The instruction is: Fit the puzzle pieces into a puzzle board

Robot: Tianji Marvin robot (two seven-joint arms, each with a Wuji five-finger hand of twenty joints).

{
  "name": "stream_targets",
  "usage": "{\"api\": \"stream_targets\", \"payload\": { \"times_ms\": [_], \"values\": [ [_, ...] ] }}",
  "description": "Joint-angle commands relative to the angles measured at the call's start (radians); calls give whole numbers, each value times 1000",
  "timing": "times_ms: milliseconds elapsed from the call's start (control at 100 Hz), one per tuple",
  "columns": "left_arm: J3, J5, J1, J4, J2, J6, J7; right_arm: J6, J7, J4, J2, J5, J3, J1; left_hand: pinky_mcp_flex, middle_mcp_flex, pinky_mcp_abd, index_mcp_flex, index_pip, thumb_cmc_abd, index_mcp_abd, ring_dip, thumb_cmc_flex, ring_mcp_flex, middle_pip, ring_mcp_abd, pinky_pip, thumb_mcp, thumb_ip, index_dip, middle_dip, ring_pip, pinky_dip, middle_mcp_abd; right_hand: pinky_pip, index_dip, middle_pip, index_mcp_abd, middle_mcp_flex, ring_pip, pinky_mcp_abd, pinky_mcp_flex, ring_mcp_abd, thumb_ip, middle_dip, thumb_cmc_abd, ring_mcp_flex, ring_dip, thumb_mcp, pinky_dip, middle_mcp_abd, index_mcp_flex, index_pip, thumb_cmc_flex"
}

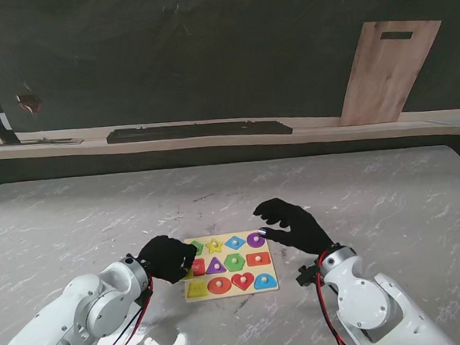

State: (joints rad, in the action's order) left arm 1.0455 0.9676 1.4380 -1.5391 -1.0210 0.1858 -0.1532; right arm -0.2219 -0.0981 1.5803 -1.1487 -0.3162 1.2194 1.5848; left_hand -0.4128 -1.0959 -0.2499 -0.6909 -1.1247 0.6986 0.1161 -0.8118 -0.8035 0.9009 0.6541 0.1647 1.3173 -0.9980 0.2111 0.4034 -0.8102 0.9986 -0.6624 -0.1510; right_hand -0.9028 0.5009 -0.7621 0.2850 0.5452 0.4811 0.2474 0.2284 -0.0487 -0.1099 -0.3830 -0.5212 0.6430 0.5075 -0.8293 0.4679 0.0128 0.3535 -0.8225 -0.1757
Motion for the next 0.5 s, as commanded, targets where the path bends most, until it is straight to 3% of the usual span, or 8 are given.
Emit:
{"api": "stream_targets", "payload": {
  "times_ms": [0, 490],
  "values": [
    [-11, -11, -8, 4, -9, -5, -9, -6, -4, 4, -5, 4, 1, 10, 4, -11, -129, -17, -41, 14, 13, 12, -3, 34, 31, -5, 46, -56, -49, 24, -1, 43, -23, -43, -2, 14, 2, 39, 25, 13, 3, -15, -1, 37, -5, 17, 0, 6, 9, 19, 20, 8, 10, 17],
    [-109, -66, -48, 20, -13, -77, -34, -13, -9, 9, -8, 23, 12, 18, 7, -10, -136, -16, -47, 17, 22, 14, -1, 35, 41, 1, 50, -67, -48, 29, -2, 54, -31, -49, -1, 14, 2, 39, 24, 13, 2, -15, -2, 37, -5, 18, 1, 6, 9, 19, 21, 9, 10, 17]
  ]
}}
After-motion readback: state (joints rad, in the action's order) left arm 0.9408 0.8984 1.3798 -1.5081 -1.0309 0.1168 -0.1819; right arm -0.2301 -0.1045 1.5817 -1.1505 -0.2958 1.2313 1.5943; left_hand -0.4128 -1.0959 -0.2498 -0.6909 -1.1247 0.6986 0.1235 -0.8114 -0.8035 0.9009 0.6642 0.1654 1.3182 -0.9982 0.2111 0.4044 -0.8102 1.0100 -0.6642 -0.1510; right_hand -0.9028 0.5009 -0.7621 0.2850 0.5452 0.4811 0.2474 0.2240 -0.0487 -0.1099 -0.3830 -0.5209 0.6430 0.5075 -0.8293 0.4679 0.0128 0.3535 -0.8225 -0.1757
